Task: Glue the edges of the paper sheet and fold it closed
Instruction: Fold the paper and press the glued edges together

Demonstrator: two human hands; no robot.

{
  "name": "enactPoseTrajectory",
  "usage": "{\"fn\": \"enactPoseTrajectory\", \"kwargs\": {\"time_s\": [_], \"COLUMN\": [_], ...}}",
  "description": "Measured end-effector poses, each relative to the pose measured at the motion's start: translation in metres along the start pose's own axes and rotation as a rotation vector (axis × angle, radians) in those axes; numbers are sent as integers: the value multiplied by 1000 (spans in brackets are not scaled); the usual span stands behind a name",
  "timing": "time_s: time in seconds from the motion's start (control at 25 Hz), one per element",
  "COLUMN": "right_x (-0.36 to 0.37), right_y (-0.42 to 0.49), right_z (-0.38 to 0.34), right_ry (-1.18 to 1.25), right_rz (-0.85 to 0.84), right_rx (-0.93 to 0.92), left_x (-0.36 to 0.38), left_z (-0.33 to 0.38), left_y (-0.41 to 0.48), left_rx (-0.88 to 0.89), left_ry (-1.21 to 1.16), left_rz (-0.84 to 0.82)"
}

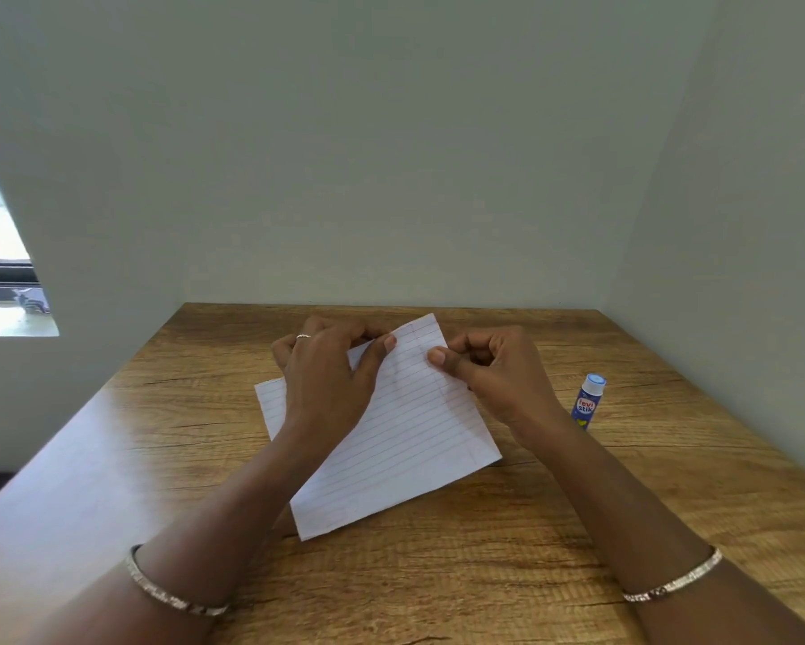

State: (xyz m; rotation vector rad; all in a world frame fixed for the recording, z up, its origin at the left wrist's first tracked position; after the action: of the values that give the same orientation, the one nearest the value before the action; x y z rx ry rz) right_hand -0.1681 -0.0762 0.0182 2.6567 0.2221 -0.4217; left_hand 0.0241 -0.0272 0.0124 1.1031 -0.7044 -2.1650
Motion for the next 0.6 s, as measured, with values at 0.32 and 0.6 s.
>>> {"fn": "enactPoseTrajectory", "kwargs": {"time_s": [0.32, 0.6], "right_x": [0, -2], "right_y": [-1, 0], "right_z": [5, 4], "right_ry": [78, 62], "right_rz": [-31, -19], "right_rx": [95, 124], "left_x": [2, 3], "left_z": [-15, -15], "left_y": [5, 4], "left_rx": [-104, -138], "left_ry": [-96, -156], "left_rz": [23, 23]}}
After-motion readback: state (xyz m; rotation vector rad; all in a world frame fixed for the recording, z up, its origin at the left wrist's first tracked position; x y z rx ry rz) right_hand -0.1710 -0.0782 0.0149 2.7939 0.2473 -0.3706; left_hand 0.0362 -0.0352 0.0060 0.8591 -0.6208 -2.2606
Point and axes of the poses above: each hand's wrist, its own y-axis towards the middle knuckle, its own x-axis out of the palm, z = x × y, the point moved 1 cm from there along y, towards the middle knuckle, and after that the axes turned 3 degrees about y, right-handed, at the moved point
